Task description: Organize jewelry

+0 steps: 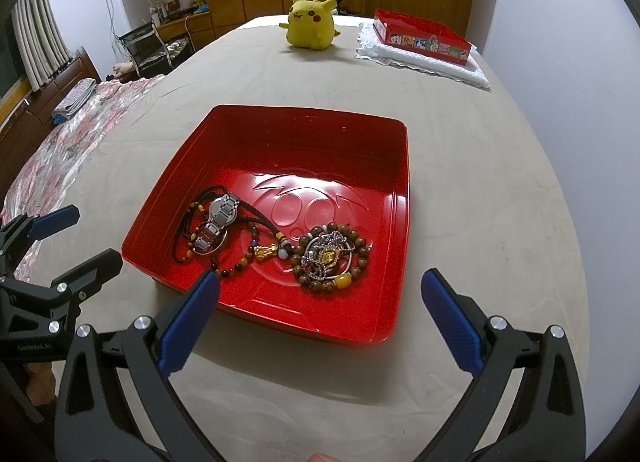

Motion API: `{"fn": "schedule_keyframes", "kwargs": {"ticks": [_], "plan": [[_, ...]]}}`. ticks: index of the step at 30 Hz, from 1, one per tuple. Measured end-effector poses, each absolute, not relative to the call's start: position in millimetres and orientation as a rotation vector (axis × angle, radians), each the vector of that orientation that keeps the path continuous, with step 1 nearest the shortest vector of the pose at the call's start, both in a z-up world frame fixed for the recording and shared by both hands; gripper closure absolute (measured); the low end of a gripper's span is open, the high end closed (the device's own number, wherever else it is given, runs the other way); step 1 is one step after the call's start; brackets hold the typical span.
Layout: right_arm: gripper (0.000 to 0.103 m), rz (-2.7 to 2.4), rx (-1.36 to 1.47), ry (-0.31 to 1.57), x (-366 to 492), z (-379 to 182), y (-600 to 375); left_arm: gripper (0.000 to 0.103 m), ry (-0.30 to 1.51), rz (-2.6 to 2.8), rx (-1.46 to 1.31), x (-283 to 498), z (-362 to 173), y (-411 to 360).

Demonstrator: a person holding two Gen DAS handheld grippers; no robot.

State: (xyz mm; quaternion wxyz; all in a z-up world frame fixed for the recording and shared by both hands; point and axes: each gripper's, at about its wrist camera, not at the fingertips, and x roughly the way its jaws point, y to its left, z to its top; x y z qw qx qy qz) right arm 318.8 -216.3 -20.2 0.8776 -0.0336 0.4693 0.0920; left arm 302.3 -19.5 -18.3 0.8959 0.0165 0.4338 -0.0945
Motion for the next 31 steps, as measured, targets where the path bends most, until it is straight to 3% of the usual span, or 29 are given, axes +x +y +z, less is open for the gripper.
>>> {"fn": "schedule_keyframes", "kwargs": {"ticks": [31], "plan": [[0.003, 0.192, -0.069, 0.976, 313.7, -19.4, -217.4, 0.004, 0.903, -0.204, 0.026, 296.1, -13.4, -18.0]]}}
